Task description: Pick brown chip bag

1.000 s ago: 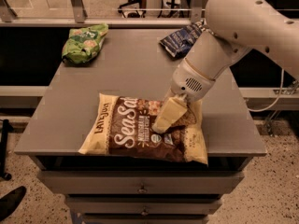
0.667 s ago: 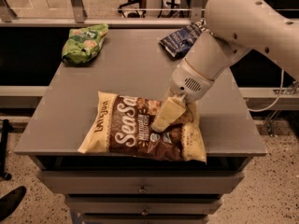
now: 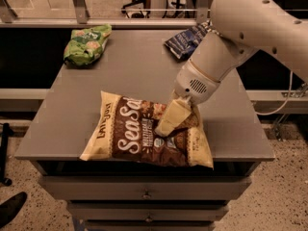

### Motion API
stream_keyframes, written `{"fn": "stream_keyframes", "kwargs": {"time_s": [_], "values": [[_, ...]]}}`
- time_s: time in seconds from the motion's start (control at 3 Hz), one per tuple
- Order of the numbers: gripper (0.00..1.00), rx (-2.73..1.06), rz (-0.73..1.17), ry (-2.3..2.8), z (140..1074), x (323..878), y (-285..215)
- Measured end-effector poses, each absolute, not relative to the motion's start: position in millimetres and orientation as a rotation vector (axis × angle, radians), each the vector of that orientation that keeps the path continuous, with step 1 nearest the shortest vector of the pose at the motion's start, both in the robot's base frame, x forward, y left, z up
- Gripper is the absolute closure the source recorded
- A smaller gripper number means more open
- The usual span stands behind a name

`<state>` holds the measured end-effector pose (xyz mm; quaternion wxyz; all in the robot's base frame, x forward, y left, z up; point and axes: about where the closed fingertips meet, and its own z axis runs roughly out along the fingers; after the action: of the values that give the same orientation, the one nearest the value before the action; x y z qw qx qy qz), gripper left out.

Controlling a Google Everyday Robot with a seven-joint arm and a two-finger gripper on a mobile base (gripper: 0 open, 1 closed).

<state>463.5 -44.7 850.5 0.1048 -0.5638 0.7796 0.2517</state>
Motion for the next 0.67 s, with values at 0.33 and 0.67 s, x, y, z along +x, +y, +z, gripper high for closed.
{"fn": "stream_keyframes", "kwargs": {"time_s": [0.33,0.67], "values": [[1.00,-1.555,0.745,2.298,868.8,486.6,-52.8],[1.00,-1.269,0.737,2.316,908.7,536.3,-80.7]]}}
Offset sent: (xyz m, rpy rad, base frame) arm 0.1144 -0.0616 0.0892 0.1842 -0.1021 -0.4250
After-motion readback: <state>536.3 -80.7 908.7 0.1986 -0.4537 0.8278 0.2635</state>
